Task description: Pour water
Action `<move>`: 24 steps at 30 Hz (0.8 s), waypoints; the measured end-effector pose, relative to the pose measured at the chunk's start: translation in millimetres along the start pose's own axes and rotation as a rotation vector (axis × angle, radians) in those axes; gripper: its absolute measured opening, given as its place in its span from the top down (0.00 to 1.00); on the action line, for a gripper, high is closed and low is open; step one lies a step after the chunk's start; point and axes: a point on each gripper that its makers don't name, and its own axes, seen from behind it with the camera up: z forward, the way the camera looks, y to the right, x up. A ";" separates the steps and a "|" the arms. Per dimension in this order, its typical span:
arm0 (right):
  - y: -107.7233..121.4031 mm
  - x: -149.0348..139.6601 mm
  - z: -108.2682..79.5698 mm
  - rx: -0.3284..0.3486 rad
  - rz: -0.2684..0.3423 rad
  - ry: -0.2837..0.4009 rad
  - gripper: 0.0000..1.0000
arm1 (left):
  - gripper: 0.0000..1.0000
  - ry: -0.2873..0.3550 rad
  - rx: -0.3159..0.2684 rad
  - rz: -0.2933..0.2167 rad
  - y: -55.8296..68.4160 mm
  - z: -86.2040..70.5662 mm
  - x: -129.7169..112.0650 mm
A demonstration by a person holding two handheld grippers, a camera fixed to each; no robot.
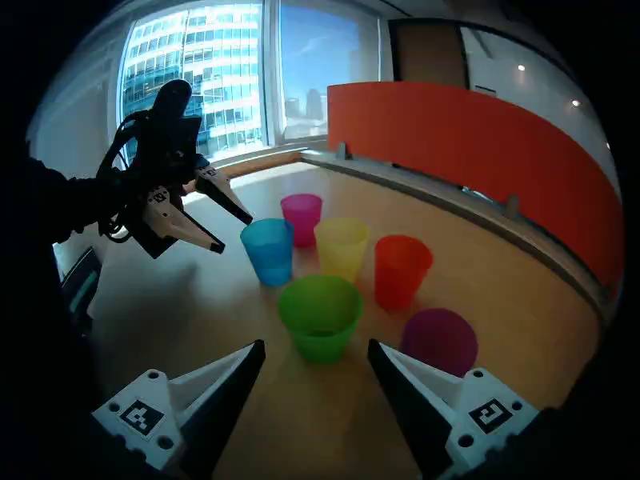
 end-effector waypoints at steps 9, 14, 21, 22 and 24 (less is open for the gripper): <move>0.7 -9.6 16.0 0.003 -0.004 -0.018 0.00 | 0.01 -0.025 -0.004 0.019 -3.0 18.0 -3.5; 3.8 -15.1 24.5 -0.003 -0.012 -0.030 0.00 | 0.01 -0.032 -0.001 0.018 -5.7 28.6 -3.5; 5.5 -16.1 34.9 -0.005 0.001 -0.030 0.00 | 0.01 -0.038 0.000 0.027 -7.6 41.3 -4.0; 5.5 -16.1 36.2 -0.004 0.002 -0.030 0.00 | 0.01 -0.040 -0.001 0.028 -8.0 42.8 -3.9; 6.1 -16.1 38.6 -0.004 0.005 -0.030 0.00 | 0.01 -0.042 -0.001 0.030 -8.7 45.5 -3.5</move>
